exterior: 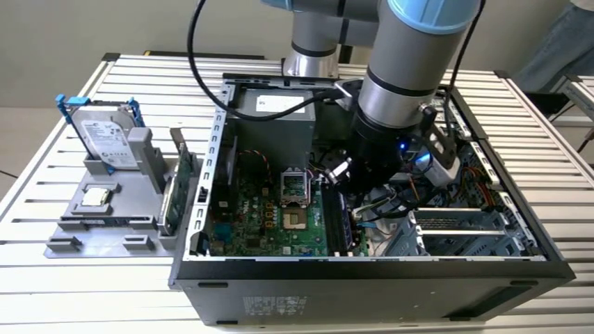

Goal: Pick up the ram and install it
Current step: 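Press down the ram until it locks into place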

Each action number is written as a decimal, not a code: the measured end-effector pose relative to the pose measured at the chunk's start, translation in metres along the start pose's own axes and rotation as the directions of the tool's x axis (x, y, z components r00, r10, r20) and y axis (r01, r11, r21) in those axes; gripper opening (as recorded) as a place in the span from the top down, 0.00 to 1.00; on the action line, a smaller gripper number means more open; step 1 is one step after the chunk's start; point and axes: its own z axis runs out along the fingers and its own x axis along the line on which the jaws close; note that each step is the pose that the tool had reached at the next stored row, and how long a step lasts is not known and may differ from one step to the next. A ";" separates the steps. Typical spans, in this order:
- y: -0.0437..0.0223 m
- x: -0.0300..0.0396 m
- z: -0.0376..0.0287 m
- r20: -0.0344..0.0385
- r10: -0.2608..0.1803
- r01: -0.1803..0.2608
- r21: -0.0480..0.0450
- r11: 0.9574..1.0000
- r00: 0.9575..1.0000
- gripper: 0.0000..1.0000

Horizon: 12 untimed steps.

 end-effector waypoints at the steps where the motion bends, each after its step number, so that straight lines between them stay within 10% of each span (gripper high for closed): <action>1: 0.0000 0.0000 0.0000 0.001 -0.017 0.017 0.001 1.000 1.000 1.00; 7: 0.0000 0.0000 0.0001 0.005 -0.125 0.125 0.005 0.992 0.992 1.00; 12: 0.0000 0.0000 0.0002 0.008 -0.215 0.215 0.010 0.977 0.977 1.00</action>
